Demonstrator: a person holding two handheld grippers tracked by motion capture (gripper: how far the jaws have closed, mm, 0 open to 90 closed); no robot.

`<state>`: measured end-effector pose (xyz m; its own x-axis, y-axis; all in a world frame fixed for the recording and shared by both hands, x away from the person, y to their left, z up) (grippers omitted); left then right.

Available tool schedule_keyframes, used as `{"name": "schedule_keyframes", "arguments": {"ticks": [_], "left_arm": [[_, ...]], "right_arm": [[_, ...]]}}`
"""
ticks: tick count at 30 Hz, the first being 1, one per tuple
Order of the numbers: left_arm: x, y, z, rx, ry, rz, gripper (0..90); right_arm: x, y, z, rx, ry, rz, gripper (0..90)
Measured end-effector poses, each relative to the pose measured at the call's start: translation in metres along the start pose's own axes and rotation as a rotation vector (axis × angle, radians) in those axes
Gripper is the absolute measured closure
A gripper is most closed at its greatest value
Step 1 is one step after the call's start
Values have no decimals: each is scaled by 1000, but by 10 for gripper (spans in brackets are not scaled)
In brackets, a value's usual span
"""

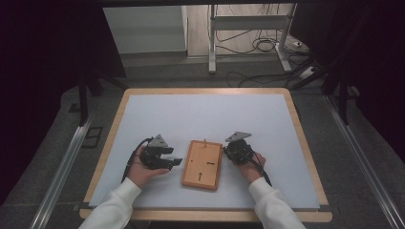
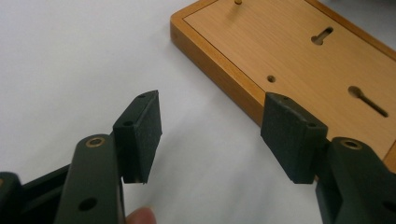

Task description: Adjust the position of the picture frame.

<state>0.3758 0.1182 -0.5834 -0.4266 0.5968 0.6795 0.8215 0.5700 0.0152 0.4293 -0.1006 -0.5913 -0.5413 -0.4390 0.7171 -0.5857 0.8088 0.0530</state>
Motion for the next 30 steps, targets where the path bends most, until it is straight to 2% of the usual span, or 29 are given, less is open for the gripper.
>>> {"name": "schedule_keyframes", "arguments": {"ticks": [5, 8, 10, 12, 16, 17, 18, 19, 21, 22, 24, 30], "left_arm": [[2, 2, 4, 16, -2, -9, 381], [3, 3, 4, 14, -3, -11, 381], [3, 3, 5, 15, -2, -11, 380], [3, 3, 5, 15, -2, -12, 380], [4, 4, 5, 16, -5, -14, 380], [4, 4, 6, 15, -5, -15, 379], [4, 4, 6, 14, -5, -14, 379], [4, 4, 6, 14, -4, -15, 379], [3, 3, 6, 11, -4, -14, 378], [3, 3, 6, 11, -4, -14, 377], [3, 3, 5, 6, -5, -15, 376], [3, 3, 5, -1, -4, -19, 372]], "right_arm": [[-9, 7, -8, 21, -3, -16, 896], [-11, 9, -10, 21, -3, -9, 895], [-8, 8, -12, 3, -15, -20, 895], [-5, 5, -11, 13, -19, -14, 895], [15, -4, -4, -1, -41, -12, 895], [27, -9, 5, -1, -45, -10, 895], [27, -9, 5, -1, -45, -10, 895], [40, -14, 14, -17, -52, -19, 895], [54, -20, 22, -48, -67, -34, 895], [54, -20, 22, -48, -67, -34, 895], [66, -24, 29, -76, -86, -51, 895], [95, -32, 56, -118, -109, -80, 858]]}}
Point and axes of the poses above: each handheld gripper's, and its own axes: x roughly backward along the jaws, z roughly out of its underside, y roughly to its left, the point moved 9 cm from there along -x, roughly forward along the jaws, and after that the axes turned 10 degrees about -x, right-handed, at the moved point
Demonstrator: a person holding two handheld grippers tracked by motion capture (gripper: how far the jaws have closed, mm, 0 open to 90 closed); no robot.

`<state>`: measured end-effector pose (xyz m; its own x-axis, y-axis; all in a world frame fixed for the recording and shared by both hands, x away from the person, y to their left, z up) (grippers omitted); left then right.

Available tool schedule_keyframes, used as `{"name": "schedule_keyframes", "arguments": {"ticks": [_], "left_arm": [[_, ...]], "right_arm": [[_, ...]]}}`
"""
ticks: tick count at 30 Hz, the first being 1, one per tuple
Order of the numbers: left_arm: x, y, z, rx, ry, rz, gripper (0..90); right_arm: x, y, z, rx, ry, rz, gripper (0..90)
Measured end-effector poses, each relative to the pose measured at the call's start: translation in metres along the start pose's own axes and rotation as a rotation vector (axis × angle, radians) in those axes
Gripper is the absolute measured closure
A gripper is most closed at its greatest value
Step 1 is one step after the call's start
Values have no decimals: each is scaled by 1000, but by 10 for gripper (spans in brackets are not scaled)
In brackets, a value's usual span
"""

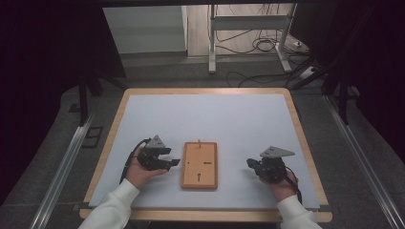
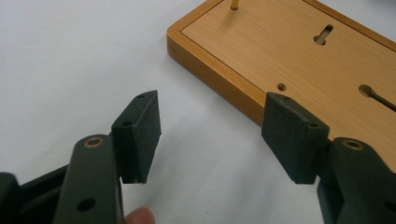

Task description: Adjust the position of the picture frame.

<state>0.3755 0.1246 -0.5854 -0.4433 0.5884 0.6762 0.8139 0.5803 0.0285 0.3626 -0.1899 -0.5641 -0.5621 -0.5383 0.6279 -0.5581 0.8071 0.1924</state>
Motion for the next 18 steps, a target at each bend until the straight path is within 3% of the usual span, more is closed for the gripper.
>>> {"name": "schedule_keyframes", "arguments": {"ticks": [4, 7, 9, 18], "left_arm": [[-1, -1, 0, -3, 2, -1, 369], [-1, -1, 0, -7, 5, -1, 365], [-2, -2, 0, -6, 7, 0, 363], [0, -1, -1, -10, -7, -2, 362]], "right_arm": [[10, -4, 12, -31, 2, -15, 742], [12, -6, 15, -40, -11, 6, 513], [11, -7, 14, -45, -18, 15, 460], [9, -6, 15, -55, -15, 5, 403]]}}
Point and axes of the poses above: each handheld gripper's, and its own axes: x roughly backward along the jaws, z roughly out of its underside, y roughly to its left, the point moved 9 cm from there along -x, roughly forward along the jaws, and after that the axes turned 10 degrees about -x, right-handed, at the moved point
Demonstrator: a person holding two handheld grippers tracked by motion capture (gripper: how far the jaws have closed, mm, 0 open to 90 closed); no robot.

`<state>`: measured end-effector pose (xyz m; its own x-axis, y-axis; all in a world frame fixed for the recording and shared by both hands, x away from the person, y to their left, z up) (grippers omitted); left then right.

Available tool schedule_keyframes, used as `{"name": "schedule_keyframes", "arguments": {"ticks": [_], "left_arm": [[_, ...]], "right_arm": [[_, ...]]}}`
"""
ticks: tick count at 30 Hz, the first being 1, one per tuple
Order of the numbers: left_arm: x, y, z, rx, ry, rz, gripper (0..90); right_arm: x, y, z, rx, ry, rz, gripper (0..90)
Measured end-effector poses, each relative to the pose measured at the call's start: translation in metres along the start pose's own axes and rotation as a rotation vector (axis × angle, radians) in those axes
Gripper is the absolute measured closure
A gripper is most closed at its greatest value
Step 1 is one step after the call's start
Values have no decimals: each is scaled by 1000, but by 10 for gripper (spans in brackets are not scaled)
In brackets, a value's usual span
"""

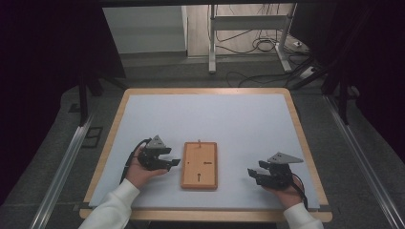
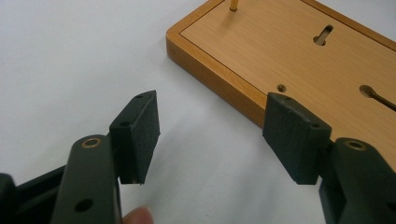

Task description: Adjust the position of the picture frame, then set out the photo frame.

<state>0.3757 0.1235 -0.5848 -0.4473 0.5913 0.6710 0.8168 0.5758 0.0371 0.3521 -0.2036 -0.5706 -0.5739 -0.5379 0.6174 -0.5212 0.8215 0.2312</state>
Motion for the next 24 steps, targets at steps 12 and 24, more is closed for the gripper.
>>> {"name": "schedule_keyframes", "arguments": {"ticks": [12, 24], "left_arm": [[-3, -2, -13, -34, -42, 11, 348], [-13, -7, -36, -93, -77, 50, 326]], "right_arm": [[2, 0, -4, -1, -22, 4, 377], [3, 3, -5, 3, -30, 7, 352]]}}
Point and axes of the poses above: each handheld gripper's, and its own axes: x roughly backward along the jaws, z roughly out of its underside, y roughly to its left, the point moved 9 cm from there along -x, roughly forward along the jaws, and after that the axes turned 10 degrees about -x, right-handed, at the moved point
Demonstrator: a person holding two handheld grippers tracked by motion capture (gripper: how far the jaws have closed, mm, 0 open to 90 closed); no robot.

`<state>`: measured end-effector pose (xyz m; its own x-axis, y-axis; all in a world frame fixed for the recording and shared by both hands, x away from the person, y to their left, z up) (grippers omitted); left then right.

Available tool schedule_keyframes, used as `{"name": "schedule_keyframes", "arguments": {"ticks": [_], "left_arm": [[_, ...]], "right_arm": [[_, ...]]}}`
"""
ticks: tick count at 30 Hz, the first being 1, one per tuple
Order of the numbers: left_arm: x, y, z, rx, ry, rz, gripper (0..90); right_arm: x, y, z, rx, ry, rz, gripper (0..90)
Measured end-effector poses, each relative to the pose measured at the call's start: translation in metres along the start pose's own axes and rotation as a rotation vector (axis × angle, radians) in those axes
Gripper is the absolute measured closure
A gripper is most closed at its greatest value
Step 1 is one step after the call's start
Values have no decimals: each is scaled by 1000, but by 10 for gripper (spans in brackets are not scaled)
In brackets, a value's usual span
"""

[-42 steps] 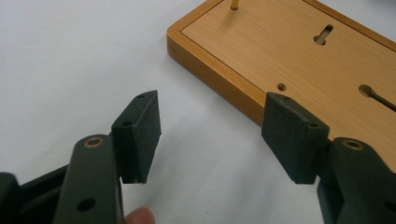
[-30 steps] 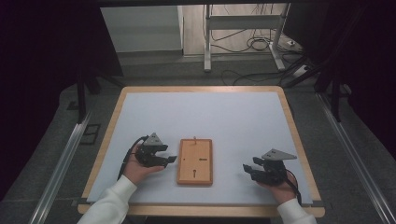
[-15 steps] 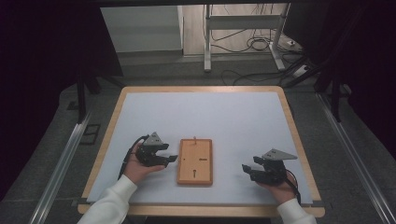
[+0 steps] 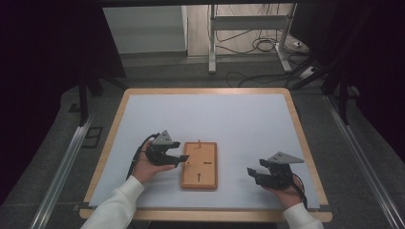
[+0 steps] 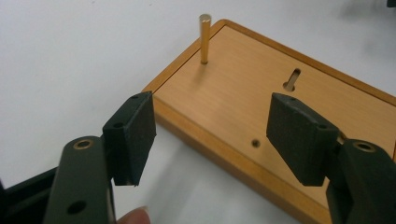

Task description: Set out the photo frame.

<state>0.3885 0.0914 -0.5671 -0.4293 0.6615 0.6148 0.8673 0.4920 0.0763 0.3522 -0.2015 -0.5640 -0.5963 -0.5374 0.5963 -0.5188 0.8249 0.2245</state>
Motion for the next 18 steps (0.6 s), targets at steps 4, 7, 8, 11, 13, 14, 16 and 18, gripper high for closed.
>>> {"name": "schedule_keyframes", "arguments": {"ticks": [4, 7, 8, 11, 13, 14, 16, 18], "left_arm": [[-11, 3, -5, -8, 11, 10, 331], [-21, 6, -11, -2, 6, 24, 341], [-24, 6, -13, -2, 4, 30, 346], [-32, 8, -19, -2, 7, 35, 355], [-35, 9, -22, -5, 5, 40, 367], [-38, 9, -25, -5, 3, 40, 371], [-41, 10, -28, -13, 6, 44, 393], [-45, 11, -31, -17, 7, 48, 417]], "right_arm": [[-1, 0, 0, 2, 1, 6, 335], [-1, 0, 0, 5, 3, 10, 328], [-1, -1, 0, 5, 3, 11, 327], [-1, -1, 0, 8, 4, 12, 324], [-1, 0, 1, 10, 5, 13, 323], [-2, 0, 1, 11, 5, 13, 323], [-2, 0, 1, 16, 5, 13, 322], [-2, 0, 1, 20, 6, 13, 321]]}}
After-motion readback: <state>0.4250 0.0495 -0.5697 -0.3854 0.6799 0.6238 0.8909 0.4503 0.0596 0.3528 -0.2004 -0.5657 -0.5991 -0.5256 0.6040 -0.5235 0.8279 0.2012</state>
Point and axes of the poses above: each handheld gripper's, and its own axes: x roughly backward along the jaws, z roughly out of its underside, y roughly to its left, the point moved 9 cm from there along -x, roughly forward along the jaws, and after that the axes turned 10 degrees about -x, right-handed, at the moved point
